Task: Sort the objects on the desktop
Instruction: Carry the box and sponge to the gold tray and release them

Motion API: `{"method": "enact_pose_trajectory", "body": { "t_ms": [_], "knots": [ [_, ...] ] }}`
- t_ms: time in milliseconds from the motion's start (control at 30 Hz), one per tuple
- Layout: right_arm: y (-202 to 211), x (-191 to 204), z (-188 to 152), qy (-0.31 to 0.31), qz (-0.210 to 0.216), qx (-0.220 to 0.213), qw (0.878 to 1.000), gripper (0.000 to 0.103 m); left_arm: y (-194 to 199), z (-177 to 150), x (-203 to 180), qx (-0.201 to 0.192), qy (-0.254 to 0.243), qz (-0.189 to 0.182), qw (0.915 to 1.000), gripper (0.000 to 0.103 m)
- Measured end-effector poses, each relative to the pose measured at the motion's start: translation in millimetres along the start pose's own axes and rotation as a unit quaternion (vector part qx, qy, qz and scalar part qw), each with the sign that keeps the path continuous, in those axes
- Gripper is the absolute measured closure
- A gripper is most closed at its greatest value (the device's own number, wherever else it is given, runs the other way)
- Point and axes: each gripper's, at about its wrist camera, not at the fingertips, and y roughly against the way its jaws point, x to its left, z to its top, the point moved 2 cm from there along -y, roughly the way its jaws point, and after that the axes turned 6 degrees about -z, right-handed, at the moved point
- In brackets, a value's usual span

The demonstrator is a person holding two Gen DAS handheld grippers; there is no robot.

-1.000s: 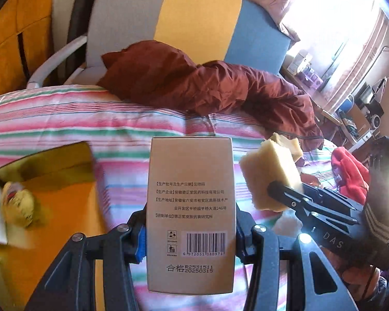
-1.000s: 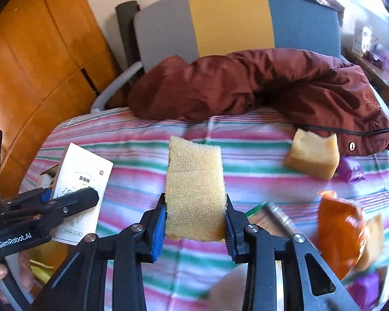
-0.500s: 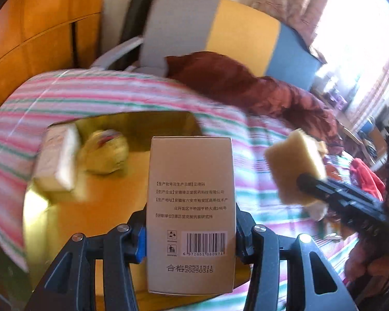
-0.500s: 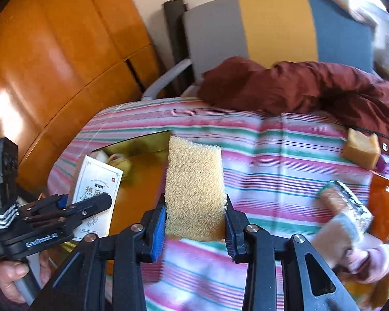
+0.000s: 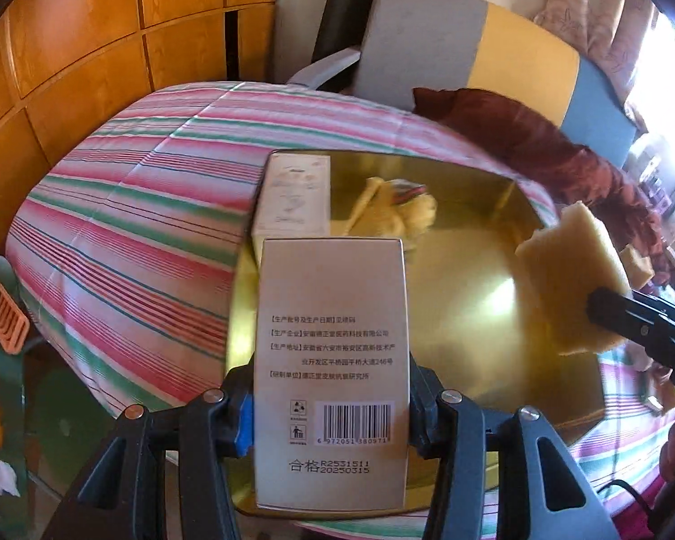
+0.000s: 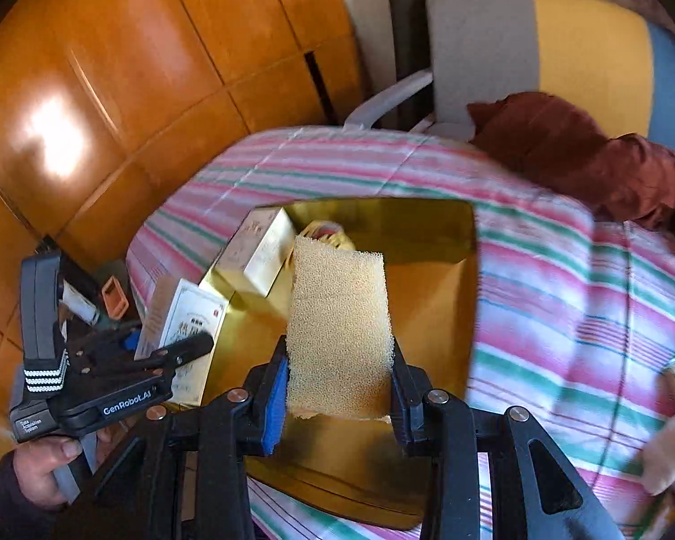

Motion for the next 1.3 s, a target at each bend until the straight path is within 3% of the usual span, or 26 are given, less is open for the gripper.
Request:
{"method": "enact_pose_trajectory", "body": {
  "t_ms": [167,433,500,700,900,1033,1300],
  "knots": [
    [-28,11,0,-0.008,-0.003,0.029,1.0,0.065,-8,7,12,0.0,0.0,0.017,0.9999,0.053],
    [-56,23,13,-0.032,-0.008,0.045,0.998,0.064,-23,12,16,0.006,-0.01,0.01,0.9999,0.049],
    [-62,28,20,-0.044,-0.003,0.046,0.998,0.061,-22,14,16,-0.001,-0.004,0.009,1.0,0.048],
    [-75,41,23,-0.076,0.07,0.052,0.993,0.04,-2,7,14,-0.037,-0.015,0.038,0.9985,0.048],
    [-65,39,7,-0.065,0.054,0.05,0.995,0.039,15,-4,23,-0.056,0.017,0.034,0.9977,0.048],
    [-53,34,-4,-0.054,0.033,0.038,0.997,0.032,19,-10,22,-0.056,0.031,0.024,0.9976,0.048],
    [-13,22,-20,-0.034,-0.012,-0.012,0.999,0.022,39,-12,0,-0.081,0.023,-0.022,0.9962,0.048]
  ]
}}
